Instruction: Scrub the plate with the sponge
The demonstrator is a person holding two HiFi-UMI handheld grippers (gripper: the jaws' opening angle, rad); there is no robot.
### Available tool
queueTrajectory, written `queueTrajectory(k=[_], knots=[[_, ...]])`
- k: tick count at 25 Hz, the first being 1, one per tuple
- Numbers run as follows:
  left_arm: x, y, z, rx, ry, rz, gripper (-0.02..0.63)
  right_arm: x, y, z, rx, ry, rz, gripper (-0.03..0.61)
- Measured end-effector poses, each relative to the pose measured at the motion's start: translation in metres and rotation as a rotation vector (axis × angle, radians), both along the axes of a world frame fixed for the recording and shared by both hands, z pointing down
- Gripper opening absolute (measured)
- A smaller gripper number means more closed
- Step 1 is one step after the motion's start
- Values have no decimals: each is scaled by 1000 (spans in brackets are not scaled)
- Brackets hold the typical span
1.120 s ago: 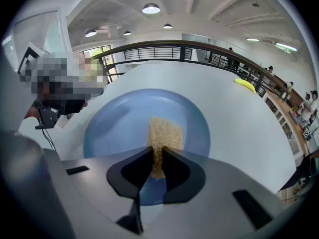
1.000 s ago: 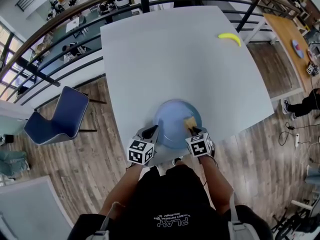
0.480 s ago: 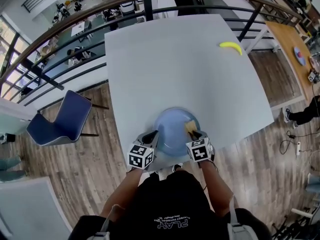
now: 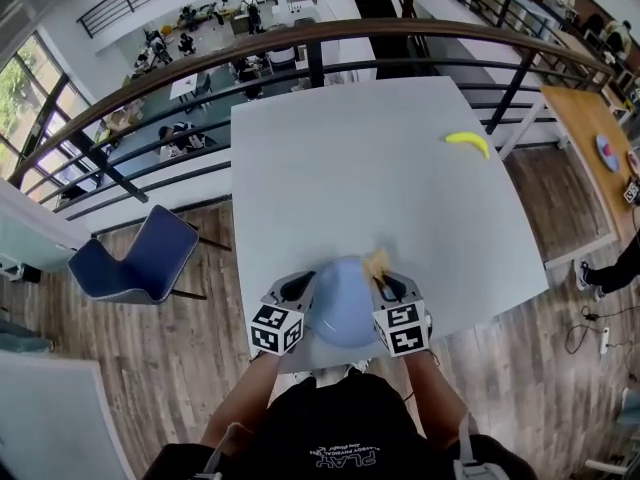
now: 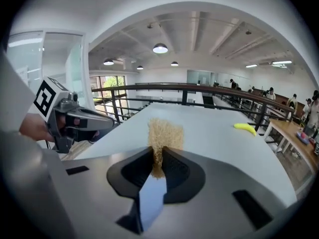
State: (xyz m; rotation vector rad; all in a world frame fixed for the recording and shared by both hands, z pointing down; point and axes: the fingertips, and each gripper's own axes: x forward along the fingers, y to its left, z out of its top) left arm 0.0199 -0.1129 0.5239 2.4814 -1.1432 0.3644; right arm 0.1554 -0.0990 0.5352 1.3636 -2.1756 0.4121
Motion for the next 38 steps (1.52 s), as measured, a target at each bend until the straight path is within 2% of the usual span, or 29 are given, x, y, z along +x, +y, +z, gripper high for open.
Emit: queueTrajectory(k=[9,14,23,30,38], knots=[[-17,-11,-73,157,21,-147,14,-16,-25,-82,257,-194,-126,60],[-25,-5,-97,217,33,-215,14,-21,-26,-115,353,-231,-173,60],[-15,-6,-136,325,54,-229,14,-28,-30,-147,423,-223,-197,58],[-10,-9,-142,329,65,-211,14,-36,-26,-154,434,-224,-216,58],[5,-4,-133,315,83,-203,14,-32,-16,-139,409,-230,-215,58]])
